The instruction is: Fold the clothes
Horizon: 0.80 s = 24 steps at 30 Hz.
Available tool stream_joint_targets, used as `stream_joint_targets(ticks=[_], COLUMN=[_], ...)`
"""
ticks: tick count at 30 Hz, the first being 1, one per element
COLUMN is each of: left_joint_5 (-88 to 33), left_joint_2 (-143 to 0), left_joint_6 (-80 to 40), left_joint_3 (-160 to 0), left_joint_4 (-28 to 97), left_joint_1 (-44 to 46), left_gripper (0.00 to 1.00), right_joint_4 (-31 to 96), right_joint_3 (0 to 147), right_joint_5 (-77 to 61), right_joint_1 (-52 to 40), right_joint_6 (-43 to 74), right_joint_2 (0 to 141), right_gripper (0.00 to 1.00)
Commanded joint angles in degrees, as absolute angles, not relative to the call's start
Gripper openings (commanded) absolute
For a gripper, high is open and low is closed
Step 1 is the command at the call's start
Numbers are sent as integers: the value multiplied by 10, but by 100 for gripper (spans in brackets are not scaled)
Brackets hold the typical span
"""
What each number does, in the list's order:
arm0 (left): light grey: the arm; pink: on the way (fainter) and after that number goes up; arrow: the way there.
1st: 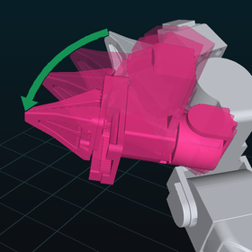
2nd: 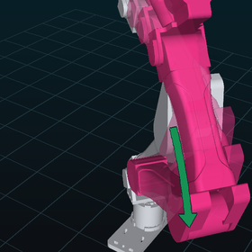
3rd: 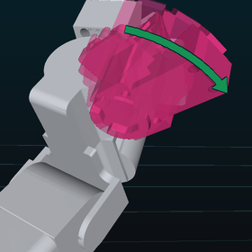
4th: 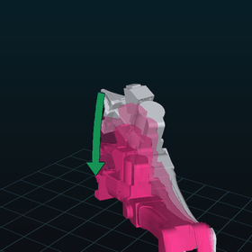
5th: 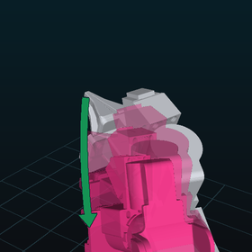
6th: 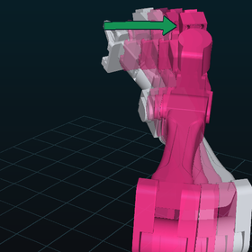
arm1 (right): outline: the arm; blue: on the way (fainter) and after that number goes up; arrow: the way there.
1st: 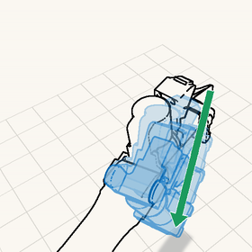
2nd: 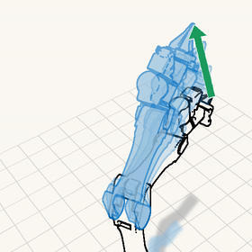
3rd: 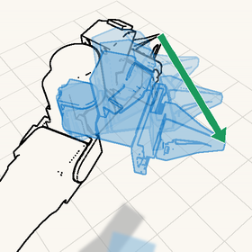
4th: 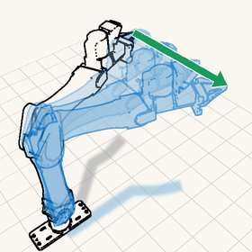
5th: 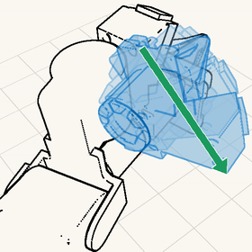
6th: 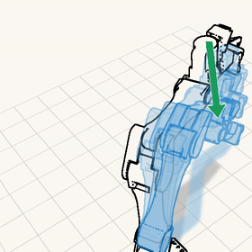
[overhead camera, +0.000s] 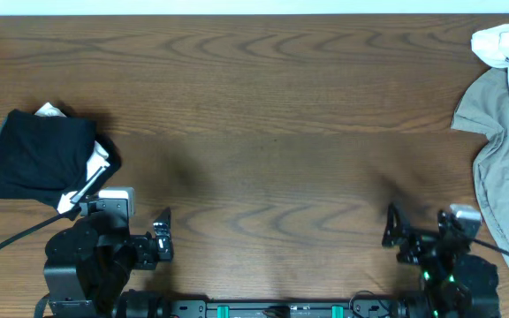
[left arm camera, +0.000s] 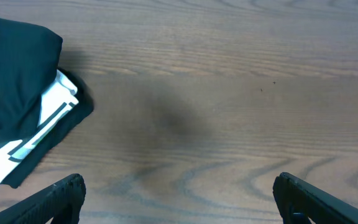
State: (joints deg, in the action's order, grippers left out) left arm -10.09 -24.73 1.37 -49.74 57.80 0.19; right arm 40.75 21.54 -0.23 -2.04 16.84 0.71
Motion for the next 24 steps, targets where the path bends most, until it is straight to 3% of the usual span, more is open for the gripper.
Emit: stream_joint_targets(ticks=[1, 8, 24], left_joint_5=[-100, -100, -100], left_joint_2=[-246, -246, -246], left_joint_6=[19, 19, 19], left_joint_3=[-497, -497, -497], left_joint_4=[578, 578, 578], left_joint_1=[3, 3, 3], left_gripper=[98, 98, 98], right_joint_4=[306, 60, 41], right_joint_3=[167, 39, 3], right_joint_5=[6, 6, -17], right_joint_1=[-16, -16, -16], right_joint_6=[117, 70, 79], right_joint_2=[3, 3, 3], right_gripper=[99, 99, 99])
